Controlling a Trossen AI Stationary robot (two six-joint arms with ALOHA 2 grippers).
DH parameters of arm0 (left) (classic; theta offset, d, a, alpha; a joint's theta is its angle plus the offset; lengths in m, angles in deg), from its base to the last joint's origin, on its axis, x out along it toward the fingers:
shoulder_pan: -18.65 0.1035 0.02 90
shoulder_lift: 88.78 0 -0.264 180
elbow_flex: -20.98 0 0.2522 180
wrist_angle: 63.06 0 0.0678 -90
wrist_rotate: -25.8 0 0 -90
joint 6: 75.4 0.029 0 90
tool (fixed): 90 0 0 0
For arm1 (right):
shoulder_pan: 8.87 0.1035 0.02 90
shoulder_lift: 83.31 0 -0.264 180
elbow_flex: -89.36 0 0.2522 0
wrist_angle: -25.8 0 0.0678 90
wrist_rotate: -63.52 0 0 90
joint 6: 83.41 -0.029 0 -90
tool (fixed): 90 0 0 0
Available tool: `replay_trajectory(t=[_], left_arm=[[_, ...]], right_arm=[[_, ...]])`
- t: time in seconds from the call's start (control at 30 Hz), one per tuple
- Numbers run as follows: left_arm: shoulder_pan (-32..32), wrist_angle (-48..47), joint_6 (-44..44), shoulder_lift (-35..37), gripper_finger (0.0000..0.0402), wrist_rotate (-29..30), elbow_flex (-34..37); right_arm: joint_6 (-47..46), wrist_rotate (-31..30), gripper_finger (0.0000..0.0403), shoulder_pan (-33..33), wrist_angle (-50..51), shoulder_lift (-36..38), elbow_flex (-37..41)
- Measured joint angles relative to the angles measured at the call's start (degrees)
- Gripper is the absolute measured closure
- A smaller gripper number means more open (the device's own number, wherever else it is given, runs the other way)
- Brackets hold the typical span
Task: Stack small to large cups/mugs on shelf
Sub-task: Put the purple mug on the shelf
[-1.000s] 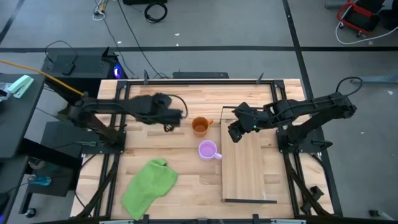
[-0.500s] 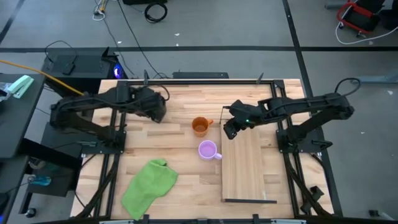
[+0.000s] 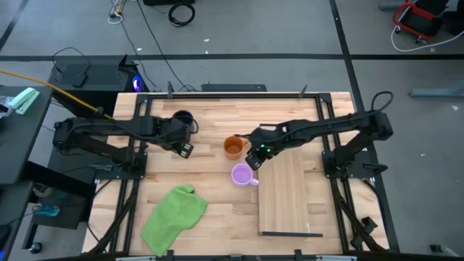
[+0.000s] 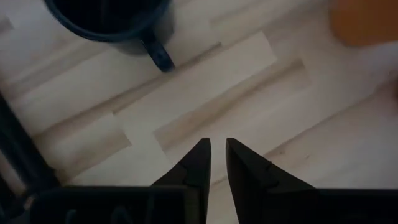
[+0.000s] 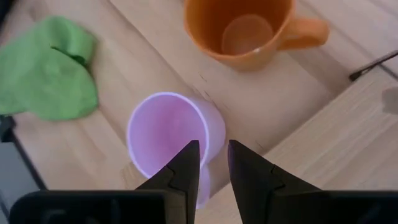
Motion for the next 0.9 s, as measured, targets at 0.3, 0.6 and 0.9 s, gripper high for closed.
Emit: replay_trajectory(t=[0.3, 0.6, 0.9], left_arm=[[-1.45, 7.11, -0.06, -0.02, 0.0341, -3.28, 5.54], [-1.54, 9.51, -0.04, -0.02, 0.0342, -3.41, 6.69], [-1.52, 10.05, 0.06, -0.02, 0.0333, -3.38, 6.69]], right_arm=[[-0.25, 1.33, 0.0312, 1.17, 0.03, -4.88, 0.00], [-0.41, 1.35, 0.0312, 2.03, -0.68, -7.39, 0.00], [-0.43, 1.37, 0.0312, 2.01, -2.30, -9.28, -0.02]])
